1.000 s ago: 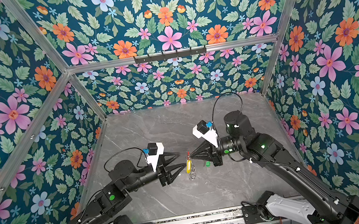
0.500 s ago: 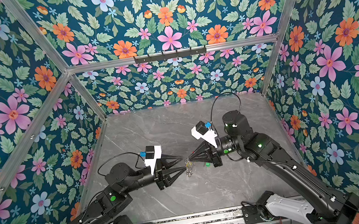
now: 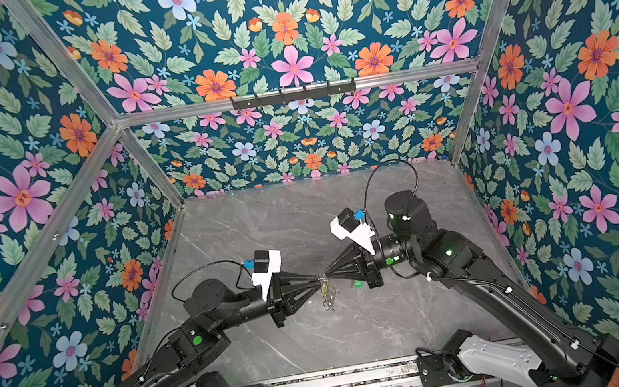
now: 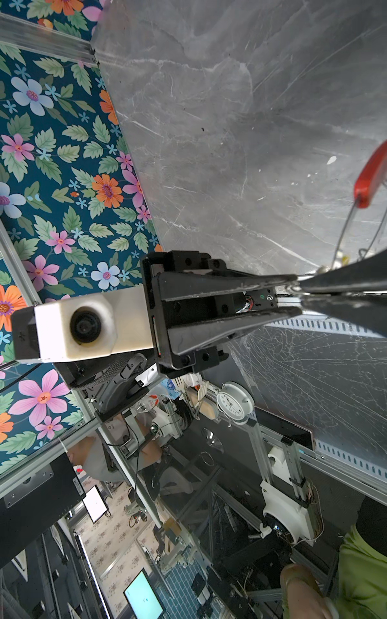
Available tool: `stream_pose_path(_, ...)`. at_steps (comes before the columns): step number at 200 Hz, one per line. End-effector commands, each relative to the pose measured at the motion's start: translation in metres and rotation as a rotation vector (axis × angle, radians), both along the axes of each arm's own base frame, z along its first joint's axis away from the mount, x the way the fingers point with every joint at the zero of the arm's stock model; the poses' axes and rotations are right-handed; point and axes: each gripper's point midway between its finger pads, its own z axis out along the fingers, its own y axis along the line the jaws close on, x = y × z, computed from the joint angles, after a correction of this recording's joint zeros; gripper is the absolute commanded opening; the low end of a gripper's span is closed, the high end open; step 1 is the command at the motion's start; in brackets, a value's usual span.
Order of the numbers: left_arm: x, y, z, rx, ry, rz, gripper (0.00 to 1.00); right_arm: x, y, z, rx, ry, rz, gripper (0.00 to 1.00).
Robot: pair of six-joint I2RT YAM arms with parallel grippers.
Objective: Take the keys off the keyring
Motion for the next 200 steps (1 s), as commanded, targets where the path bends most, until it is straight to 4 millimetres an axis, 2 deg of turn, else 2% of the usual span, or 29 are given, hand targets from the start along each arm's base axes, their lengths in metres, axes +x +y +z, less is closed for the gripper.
stream_pose_path(1, 0.0014, 0.0009, 0.0051, -0.017, -0.010, 0.010, 0.15, -0.0020, 0.0014, 0.0090, 0.036, -0.029, 0.019, 0.00)
stream_pose_path(63, 0.0045, -0.0008, 0.0036, -0.014, -0.005, 0.020, 0.00, -0.0016, 0.0021, 0.0139, 0.060, -0.032, 0.019, 0.00)
stream_pose_path(100, 0.0039, -0.0001, 0.0034, -0.021, 0.003, 0.018, 0.00, 0.0000, 0.0032, 0.0158, 0.073, -0.025, 0.015, 0.00)
stream_pose_path(112, 0.0048, 0.0008, 0.0034, -0.024, 0.004, 0.026, 0.17, -0.0005, 0.0034, 0.0161, 0.078, -0.024, 0.018, 0.00)
stream_pose_path(120, 0.0037, 0.0017, 0.0043, -0.030, 0.003, 0.023, 0.22, -0.0002, 0.0034, 0.0158, 0.077, -0.023, 0.017, 0.00)
stream_pose_path(157, 0.0000, 0.0049, 0.0103, -0.063, -0.004, 0.013, 0.25, -0.0003, 0.0036, 0.0149, 0.076, -0.018, 0.017, 0.00)
stream_pose_path(178, -0.0008, 0.0039, 0.0112, -0.072, -0.004, 0.005, 0.32, 0.0002, 0.0040, 0.0130, 0.074, -0.013, 0.017, 0.00)
stream_pose_path(200, 0.0031, 0.0027, 0.0093, -0.068, -0.001, 0.019, 0.35, -0.0006, 0.0037, 0.0141, 0.077, -0.013, 0.022, 0.00)
